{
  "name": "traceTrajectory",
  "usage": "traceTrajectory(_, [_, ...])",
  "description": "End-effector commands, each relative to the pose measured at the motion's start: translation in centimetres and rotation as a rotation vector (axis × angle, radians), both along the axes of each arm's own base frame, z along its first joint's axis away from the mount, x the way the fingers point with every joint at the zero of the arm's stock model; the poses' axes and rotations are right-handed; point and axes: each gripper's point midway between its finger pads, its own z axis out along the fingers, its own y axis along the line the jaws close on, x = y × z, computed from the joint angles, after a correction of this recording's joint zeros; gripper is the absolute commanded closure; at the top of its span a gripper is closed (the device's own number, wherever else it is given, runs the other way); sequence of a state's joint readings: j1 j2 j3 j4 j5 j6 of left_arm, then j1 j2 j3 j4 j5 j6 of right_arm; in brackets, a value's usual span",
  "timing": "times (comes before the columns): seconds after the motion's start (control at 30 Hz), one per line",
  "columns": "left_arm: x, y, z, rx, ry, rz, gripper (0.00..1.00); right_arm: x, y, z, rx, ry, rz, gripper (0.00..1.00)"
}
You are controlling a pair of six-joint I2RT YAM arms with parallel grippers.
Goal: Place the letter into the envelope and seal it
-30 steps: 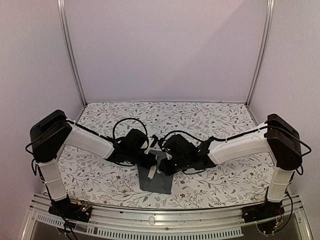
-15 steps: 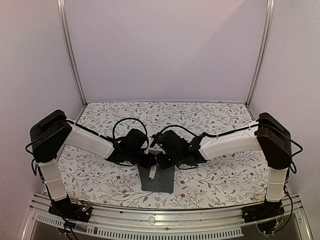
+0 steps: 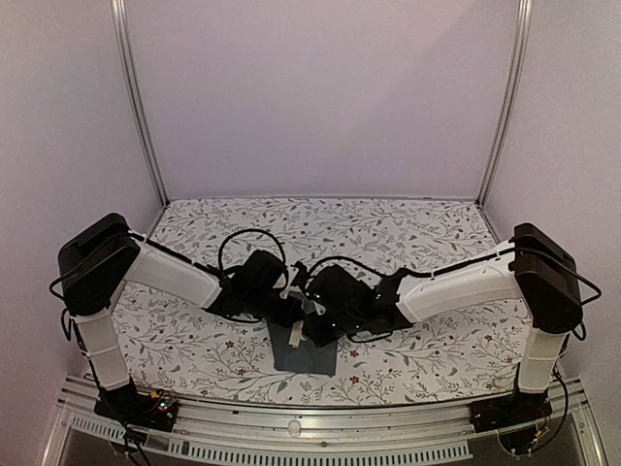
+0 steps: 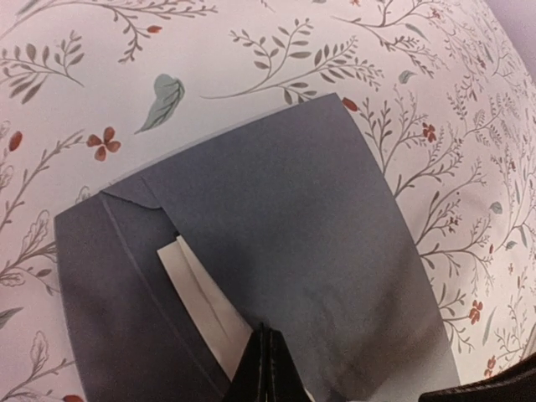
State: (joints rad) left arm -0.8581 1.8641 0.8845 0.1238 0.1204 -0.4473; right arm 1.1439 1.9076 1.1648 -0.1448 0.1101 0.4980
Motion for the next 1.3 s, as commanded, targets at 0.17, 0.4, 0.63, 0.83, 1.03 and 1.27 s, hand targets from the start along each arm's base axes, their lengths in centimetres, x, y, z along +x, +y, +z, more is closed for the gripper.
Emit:
traceTrajectory(0.17, [0.0,0.3,2.4,-0.087,-0.046,0.001,1.00,2.9,-1.7,-0.2,-0.177,-0.105,-0.135,1.00])
traceTrajectory(0.4, [-0.3,1.4,4.1,-0.107,-0.097,0.017,1.00,2.6,-1.7,-1.6,-0.195,-0.077,-0.131,1.00])
traceTrajectory(0.63, [0.7,1.1,0.7,-0.017,-0.036,0.042,1.00,2.6,-1.6,-1.4,-0.188,-0.078,-0.129,1.00])
traceTrajectory(0.83, [1.7,2.2,-1.5,0.085,-0.026,0.109,1.00,2.9,-1.6,-1.5,-0.196,-0.087,-0.138,1.00])
traceTrajectory(1.03, [2.0,3.0,-1.8,0.124,-0.040,0.131,1.00,3.0,-1.5,-1.8,-0.202,-0.088,-0.138,1.00])
traceTrajectory(1.27, [2.0,2.2,-2.6,0.117,-0.023,0.104,1.00,4.9,-1.6,-2.3,-0.210,-0.105,-0.181,1.00])
